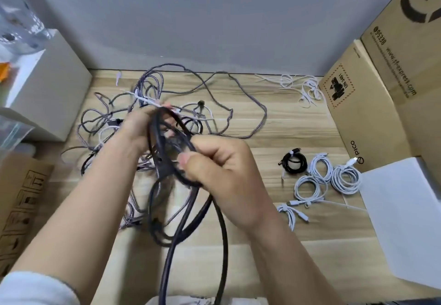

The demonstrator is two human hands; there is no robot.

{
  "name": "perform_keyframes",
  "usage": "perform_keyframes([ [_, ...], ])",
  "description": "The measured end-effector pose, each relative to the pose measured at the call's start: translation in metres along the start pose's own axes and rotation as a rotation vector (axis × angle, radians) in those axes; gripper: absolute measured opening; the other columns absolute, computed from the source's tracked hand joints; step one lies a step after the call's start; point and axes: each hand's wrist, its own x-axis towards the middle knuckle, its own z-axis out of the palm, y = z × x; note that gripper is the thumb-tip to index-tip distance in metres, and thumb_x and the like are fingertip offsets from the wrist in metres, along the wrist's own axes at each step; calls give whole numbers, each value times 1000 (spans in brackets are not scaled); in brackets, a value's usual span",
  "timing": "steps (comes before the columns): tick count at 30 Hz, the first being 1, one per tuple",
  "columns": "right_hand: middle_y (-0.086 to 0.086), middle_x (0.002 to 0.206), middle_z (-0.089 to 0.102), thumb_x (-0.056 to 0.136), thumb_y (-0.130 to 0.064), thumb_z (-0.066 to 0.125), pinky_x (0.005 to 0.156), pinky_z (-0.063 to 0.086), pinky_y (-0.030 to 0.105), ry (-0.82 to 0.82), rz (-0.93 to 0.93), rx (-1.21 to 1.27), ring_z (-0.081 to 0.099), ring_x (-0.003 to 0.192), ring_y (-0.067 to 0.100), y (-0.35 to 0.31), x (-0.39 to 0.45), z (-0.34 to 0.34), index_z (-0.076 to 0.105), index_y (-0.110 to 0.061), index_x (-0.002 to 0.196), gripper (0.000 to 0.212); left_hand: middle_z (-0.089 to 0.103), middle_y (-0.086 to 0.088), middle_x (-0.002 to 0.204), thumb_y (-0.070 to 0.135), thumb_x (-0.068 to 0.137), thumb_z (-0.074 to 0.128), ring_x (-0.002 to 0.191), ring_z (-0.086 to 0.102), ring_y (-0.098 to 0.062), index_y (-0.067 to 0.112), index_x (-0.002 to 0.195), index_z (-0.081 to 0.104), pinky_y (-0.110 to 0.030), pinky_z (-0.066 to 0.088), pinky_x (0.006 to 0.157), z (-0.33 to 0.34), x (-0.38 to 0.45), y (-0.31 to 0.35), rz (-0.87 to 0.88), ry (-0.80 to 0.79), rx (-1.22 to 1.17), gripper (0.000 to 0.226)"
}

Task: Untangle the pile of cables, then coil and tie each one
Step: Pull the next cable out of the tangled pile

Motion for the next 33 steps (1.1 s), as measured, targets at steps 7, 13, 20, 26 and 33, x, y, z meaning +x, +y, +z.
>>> perform_keyframes([
  [7,9,57,32,64,-36,54,47,20,25,200,163,-2,27,53,15,35,7,-19,36,2,53,43,73,-4,96,18,98,43,79,69,-5,9,95,74,-24,49,81,23,-55,-4,163,-73,527,33],
  [13,-5,43,36,72,-18,48,36,24,12,321,204,475,30,36,3,42,-5,-33,42,-15,50,23,69,-3,110,40,96,37,101,65,-9,8,119,61,-5,43,80,23,-104,-26,168,-276,704,46],
  [20,-4,41,38,46,-38,80,43,9,23,259,139,821,19,33,9,48,-17,-48,51,-20,45,34,70,4,80,7,93,47,81,62,-1,4,96,61,-9,43,75,26,-130,-45,160,-580,694,15],
  [26,-2,38,34,76,-16,45,34,11,10,764,451,762,23,21,7,83,-37,-68,44,-16,46,30,53,5,50,5,94,49,52,45,-5,7,75,60,-13,38,57,19,-133,-61,224,-314,617,22],
  [33,-12,42,42,87,-15,52,50,31,21,1105,377,102,36,46,6,90,-49,-88,46,-15,57,30,45,7,48,7,95,46,50,40,-5,6,82,62,-15,32,51,40,-134,-86,162,-299,580,21],
])
